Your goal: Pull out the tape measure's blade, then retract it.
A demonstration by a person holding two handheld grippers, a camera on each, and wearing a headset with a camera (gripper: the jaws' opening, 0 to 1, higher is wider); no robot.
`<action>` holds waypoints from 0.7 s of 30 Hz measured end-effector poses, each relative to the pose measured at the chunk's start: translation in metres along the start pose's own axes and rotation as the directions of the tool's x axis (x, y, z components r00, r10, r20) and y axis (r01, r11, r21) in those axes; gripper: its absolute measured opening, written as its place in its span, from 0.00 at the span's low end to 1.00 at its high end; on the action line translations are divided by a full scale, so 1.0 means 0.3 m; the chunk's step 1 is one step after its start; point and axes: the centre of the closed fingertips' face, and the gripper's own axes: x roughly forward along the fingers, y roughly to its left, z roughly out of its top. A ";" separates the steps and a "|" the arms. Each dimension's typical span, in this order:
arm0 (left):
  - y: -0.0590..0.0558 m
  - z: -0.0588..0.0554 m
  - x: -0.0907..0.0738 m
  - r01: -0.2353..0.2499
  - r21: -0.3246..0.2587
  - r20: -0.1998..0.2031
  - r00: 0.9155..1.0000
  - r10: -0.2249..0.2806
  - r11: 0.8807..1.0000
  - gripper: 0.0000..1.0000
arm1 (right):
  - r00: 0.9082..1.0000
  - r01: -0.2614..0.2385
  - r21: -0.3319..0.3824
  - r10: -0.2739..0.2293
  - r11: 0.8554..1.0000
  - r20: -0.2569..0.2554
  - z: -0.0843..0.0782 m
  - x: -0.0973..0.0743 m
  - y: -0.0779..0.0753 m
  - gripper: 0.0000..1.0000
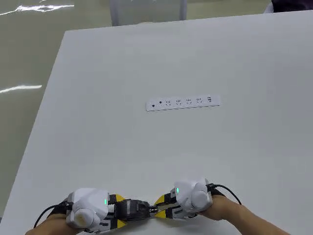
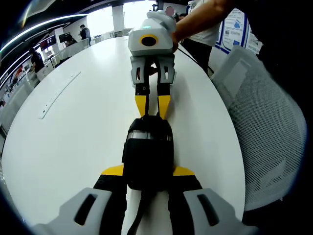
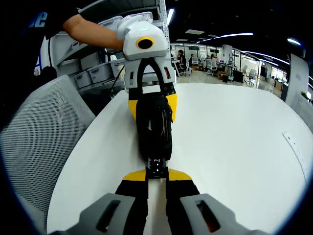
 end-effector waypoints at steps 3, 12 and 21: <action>0.000 -0.001 -0.001 -0.001 -0.001 -0.001 1.000 0.001 1.000 0.28 | 1.000 0.002 -0.002 -0.002 1.000 0.004 -0.001 -0.004 -0.001 0.10; 0.001 -0.001 0.001 0.000 0.000 -0.004 1.000 0.000 1.000 0.28 | 1.000 0.002 0.001 -0.002 1.000 0.007 -0.009 -0.017 0.000 0.10; 0.001 0.000 -0.002 0.001 0.002 -0.007 1.000 -0.001 1.000 0.28 | 1.000 0.004 -0.005 -0.004 1.000 0.010 -0.016 -0.035 -0.002 0.10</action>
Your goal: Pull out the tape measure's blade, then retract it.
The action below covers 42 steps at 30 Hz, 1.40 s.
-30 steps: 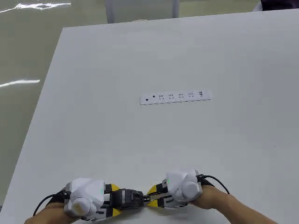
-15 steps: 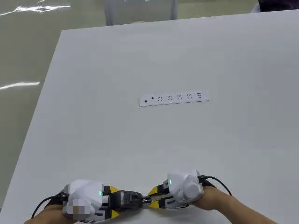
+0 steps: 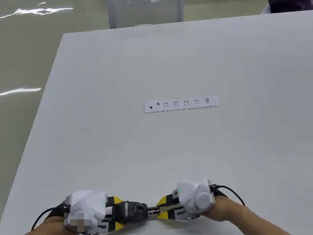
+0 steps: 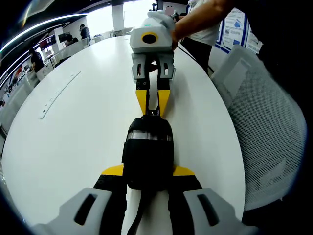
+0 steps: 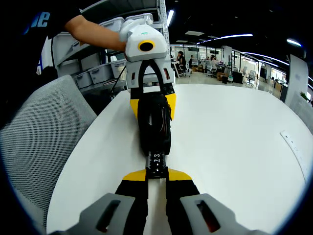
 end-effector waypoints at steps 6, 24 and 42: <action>-0.001 -0.001 0.000 0.002 0.003 -0.004 1.000 -0.002 1.000 0.28 | 1.000 0.001 0.001 -0.001 1.000 -0.001 -0.006 -0.013 0.002 0.10; -0.001 0.000 0.001 0.002 0.004 -0.005 1.000 -0.002 1.000 0.28 | 1.000 0.008 0.005 -0.008 1.000 -0.004 -0.030 -0.055 0.003 0.10; -0.004 0.001 0.002 0.002 0.005 -0.008 1.000 -0.002 1.000 0.28 | 1.000 0.013 0.016 -0.013 1.000 -0.001 -0.053 -0.092 0.004 0.10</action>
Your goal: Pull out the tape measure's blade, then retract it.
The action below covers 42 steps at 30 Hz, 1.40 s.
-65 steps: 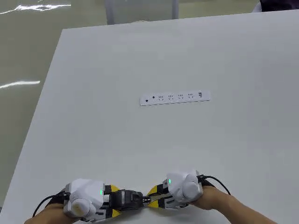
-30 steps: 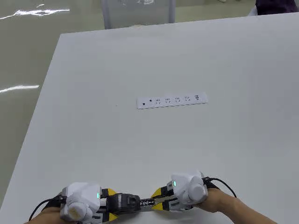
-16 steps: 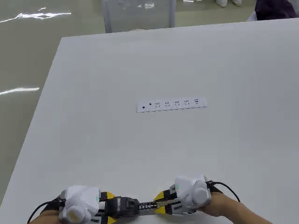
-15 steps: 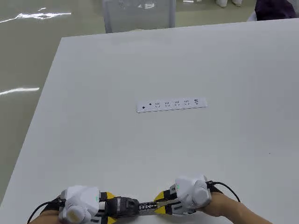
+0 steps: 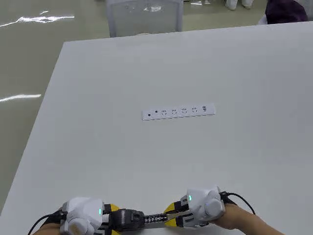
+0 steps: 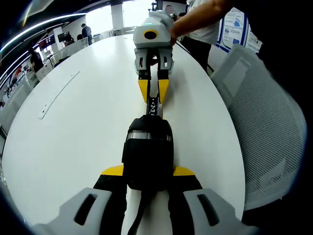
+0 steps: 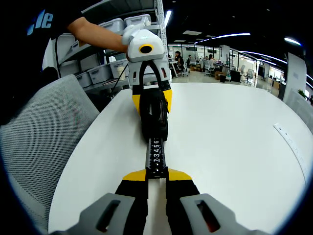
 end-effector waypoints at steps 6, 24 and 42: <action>0.001 0.001 0.002 0.001 0.000 0.000 1.000 -0.001 1.000 0.28 | 1.000 0.003 0.002 -0.003 1.000 -0.003 -0.012 -0.015 -0.001 0.10; 0.002 0.003 0.005 0.002 -0.001 -0.005 1.000 -0.002 1.000 0.28 | 1.000 0.001 0.015 -0.001 1.000 -0.007 -0.045 -0.050 -0.004 0.11; 0.002 0.006 0.007 0.001 -0.002 -0.007 1.000 -0.001 1.000 0.28 | 1.000 0.006 0.024 -0.006 1.000 -0.020 -0.076 -0.094 -0.006 0.10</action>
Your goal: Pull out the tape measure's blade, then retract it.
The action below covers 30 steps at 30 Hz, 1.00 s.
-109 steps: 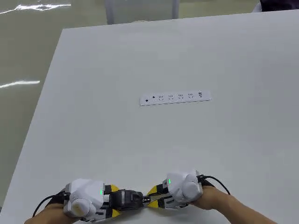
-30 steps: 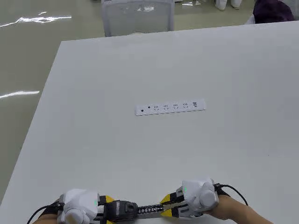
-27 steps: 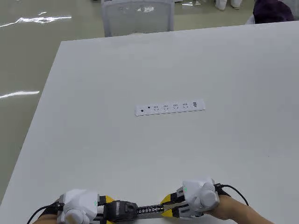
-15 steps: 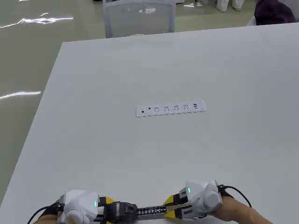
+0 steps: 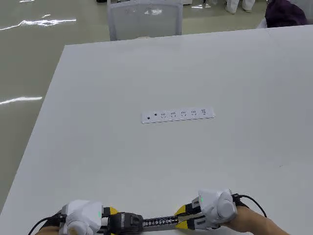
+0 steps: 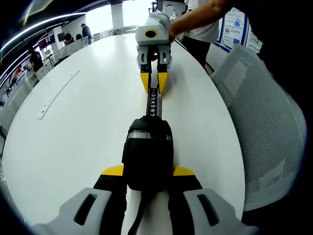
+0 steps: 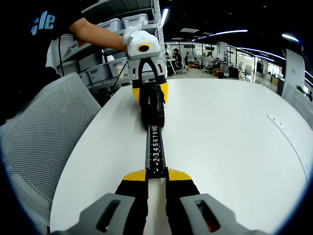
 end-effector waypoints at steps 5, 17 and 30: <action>0.000 0.000 0.000 0.000 -0.001 0.000 1.000 0.000 1.000 0.28 | 1.000 0.002 0.000 -0.002 1.000 -0.005 -0.013 -0.016 -0.002 0.10; 0.000 0.002 0.003 0.002 -0.001 -0.002 1.000 -0.002 1.000 0.28 | 1.000 0.009 0.009 -0.009 1.000 -0.017 -0.047 -0.055 -0.006 0.11; -0.001 0.001 0.003 0.000 -0.002 -0.004 1.000 0.000 1.000 0.28 | 1.000 0.011 0.007 -0.011 1.000 -0.022 -0.056 -0.070 -0.006 0.11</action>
